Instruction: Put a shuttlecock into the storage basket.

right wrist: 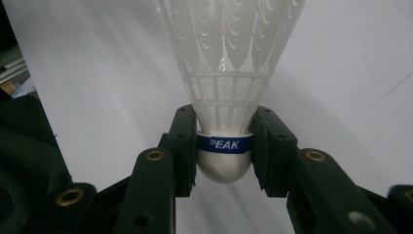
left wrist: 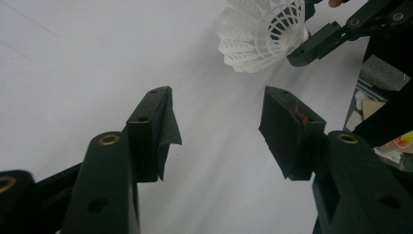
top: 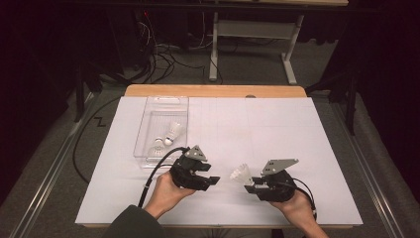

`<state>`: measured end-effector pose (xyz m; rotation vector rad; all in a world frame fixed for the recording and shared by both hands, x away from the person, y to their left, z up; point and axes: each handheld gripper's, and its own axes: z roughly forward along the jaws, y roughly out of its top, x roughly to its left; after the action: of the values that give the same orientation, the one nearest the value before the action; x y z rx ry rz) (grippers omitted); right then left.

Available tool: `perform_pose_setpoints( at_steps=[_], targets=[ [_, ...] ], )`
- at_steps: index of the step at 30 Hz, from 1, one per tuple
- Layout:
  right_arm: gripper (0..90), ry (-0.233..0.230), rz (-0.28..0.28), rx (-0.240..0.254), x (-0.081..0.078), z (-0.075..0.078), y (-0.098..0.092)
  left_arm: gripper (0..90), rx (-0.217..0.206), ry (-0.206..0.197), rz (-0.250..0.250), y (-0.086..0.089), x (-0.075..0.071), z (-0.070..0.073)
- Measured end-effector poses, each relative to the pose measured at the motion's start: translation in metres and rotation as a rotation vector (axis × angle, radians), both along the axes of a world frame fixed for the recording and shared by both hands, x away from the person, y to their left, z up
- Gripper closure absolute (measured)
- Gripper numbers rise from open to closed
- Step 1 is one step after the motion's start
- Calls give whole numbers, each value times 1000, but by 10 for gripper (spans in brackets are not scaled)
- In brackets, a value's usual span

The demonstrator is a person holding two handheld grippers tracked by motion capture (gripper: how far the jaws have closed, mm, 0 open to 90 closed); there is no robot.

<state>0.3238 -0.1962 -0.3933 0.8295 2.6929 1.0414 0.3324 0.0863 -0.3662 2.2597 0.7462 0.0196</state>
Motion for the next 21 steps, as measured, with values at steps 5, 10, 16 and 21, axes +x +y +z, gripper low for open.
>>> perform_pose_setpoints(
  at_steps=[5, 10, 16, 21],
  targets=[
    [657, 3, 19, -10, 1, -1, 5, 441, 5, 1, -12, -3, -1, 0],
    [657, 6, 32, -14, 1, -1, 10, 398, 13, -2, -33, -8, -2, -1],
    [657, 11, 49, -21, 2, -1, 15, 404, 18, 6, -57, -13, -3, -1],
    [657, 14, 73, -24, 3, -1, 22, 427, 12, 16, -74, -17, -3, -2]
  ],
)
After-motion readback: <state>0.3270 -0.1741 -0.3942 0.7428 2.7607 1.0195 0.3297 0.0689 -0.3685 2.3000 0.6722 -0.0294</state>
